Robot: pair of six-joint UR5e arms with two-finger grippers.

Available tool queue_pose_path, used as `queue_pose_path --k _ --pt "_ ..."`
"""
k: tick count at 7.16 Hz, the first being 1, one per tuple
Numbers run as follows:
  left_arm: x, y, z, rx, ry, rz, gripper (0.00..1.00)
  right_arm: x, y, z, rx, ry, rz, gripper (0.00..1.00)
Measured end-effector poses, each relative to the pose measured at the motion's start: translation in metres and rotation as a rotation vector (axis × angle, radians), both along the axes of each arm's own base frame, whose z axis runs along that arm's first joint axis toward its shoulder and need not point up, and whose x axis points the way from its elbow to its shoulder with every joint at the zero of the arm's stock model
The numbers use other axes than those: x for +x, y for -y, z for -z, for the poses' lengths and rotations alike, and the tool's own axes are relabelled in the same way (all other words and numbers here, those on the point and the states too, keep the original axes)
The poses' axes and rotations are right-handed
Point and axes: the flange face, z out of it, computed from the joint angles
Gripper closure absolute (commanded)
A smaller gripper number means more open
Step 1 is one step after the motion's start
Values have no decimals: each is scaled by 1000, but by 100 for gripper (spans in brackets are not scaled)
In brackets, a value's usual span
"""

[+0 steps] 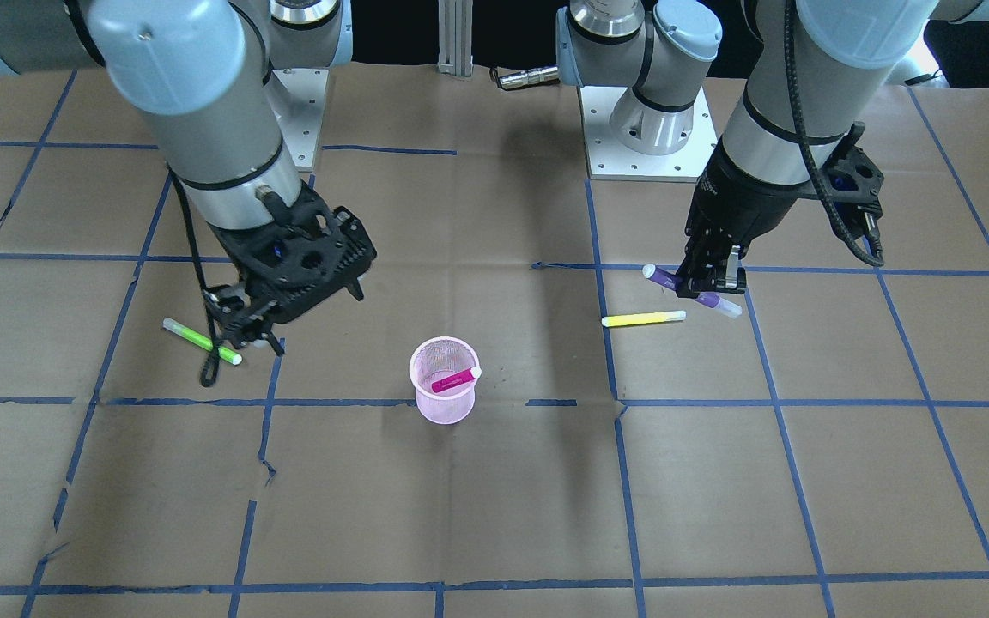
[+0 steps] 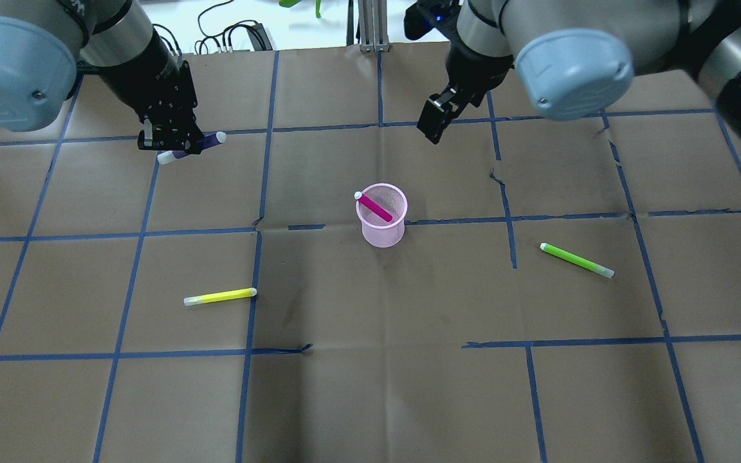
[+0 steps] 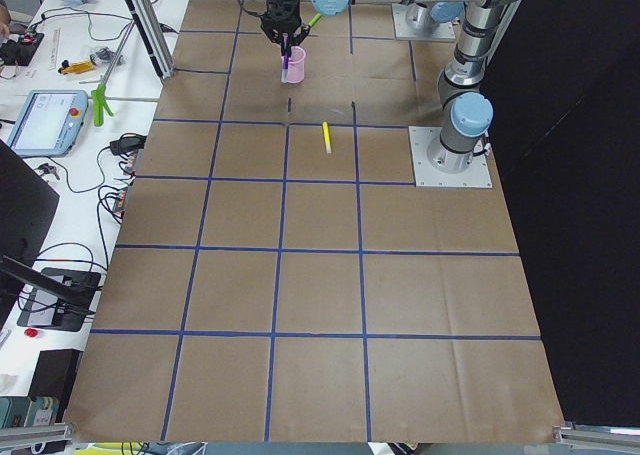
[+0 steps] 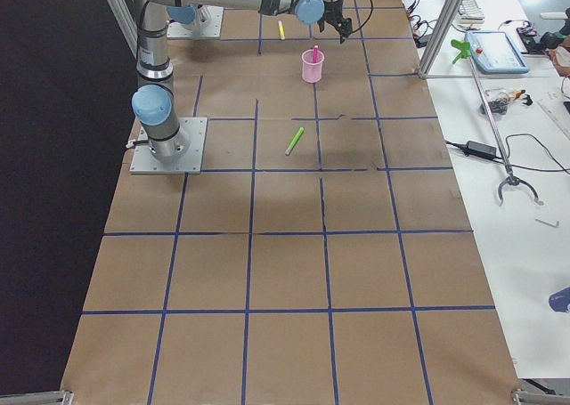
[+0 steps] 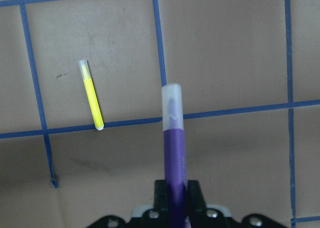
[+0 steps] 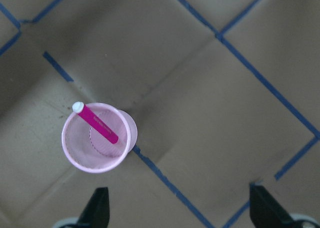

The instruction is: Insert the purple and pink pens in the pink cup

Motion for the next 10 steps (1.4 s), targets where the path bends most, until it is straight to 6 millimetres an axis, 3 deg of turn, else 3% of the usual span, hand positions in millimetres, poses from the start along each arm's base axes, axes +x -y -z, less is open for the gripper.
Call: queue_pose_path --k 2,4,6,8,10 --pt "-3 0 1 2 -32 1 99 -67 -27 -45 96 -55 325 0" --pt "-14 2 10 15 -130 -12 99 -100 -68 -84 106 -72 615 0" --pt "-35 2 14 31 -281 -46 99 -104 -94 -88 119 -68 712 0" --pt "-78 11 25 16 -383 -54 99 -102 -108 -76 140 -66 722 0" --pt "-121 21 39 4 -528 -58 99 -101 -110 -66 153 -66 706 0"
